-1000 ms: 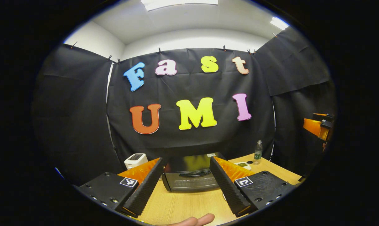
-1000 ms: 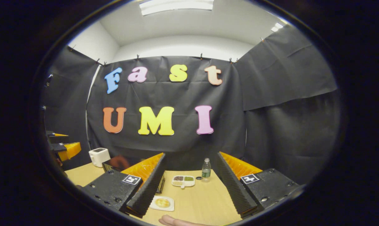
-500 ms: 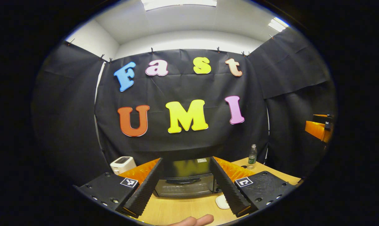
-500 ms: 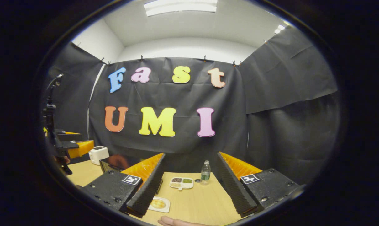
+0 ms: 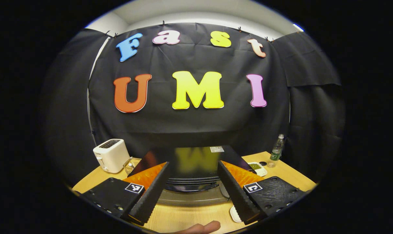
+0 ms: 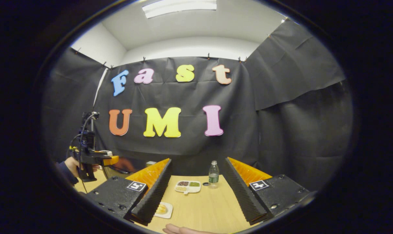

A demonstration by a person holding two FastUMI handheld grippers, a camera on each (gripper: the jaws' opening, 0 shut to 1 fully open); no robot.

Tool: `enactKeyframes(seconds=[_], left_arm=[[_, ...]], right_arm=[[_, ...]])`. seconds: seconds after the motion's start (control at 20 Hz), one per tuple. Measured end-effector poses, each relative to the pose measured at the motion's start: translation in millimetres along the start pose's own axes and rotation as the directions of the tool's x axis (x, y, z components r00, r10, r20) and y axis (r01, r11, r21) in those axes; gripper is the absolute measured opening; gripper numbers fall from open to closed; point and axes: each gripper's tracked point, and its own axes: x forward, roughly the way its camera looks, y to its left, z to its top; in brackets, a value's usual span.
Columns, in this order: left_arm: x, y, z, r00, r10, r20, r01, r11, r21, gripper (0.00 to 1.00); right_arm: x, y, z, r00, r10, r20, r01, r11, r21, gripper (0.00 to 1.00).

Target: Open the electric oven with the left hand, put the food in, and close the electric oven.

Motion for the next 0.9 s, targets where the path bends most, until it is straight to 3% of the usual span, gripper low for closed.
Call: enactKeyframes(seconds=[0.4, 0.5, 0.6, 0.65, 0.75, 0.8, 0.85, 0.9], left_arm=[[24, 8, -57, 0.988, 0.026, -0.155, -0.013, 0.997, 0.082, 0.96], [24, 12, -61, 0.986, 0.023, -0.162, -0.013, 0.998, 0.057, 0.98], [19, 10, -66, 0.982, 0.013, -0.189, -0.015, 1.000, -0.007, 0.92], [16, 11, -65, 0.982, 0.017, -0.191, -0.017, 1.000, 0.002, 0.99], [9, 8, -68, 0.981, 0.015, -0.195, -0.010, 0.999, 0.031, 1.00], [0, 1, -95, 0.950, -0.007, -0.312, 0.013, 1.000, 0.018, 0.99], [5, 1, -113, 0.932, 0.004, -0.362, 0.011, 0.999, 0.037, 0.98], [-9, 13, -110, 0.940, 0.048, -0.337, -0.024, 0.997, 0.074, 0.97]], right_arm=[[-18, -14, 13, 0.999, -0.017, 0.046, 0.020, 0.998, -0.063, 0.97], [-24, -10, 19, 0.998, -0.009, 0.059, 0.013, 0.997, -0.072, 0.97], [-30, -6, 22, 0.998, 0.002, 0.067, 0.003, 0.997, -0.075, 0.97], [-34, -5, 23, 0.998, 0.004, 0.070, 0.001, 0.997, -0.076, 0.97], [-38, -2, 28, 0.997, 0.010, 0.081, -0.004, 0.996, -0.084, 0.97], [-39, -1, 31, 0.996, 0.012, 0.086, -0.004, 0.996, -0.089, 0.97], [-41, 0, 33, 0.996, 0.011, 0.092, -0.003, 0.996, -0.091, 0.97], [-41, 1, 35, 0.995, 0.010, 0.096, -0.001, 0.995, -0.095, 0.97]])
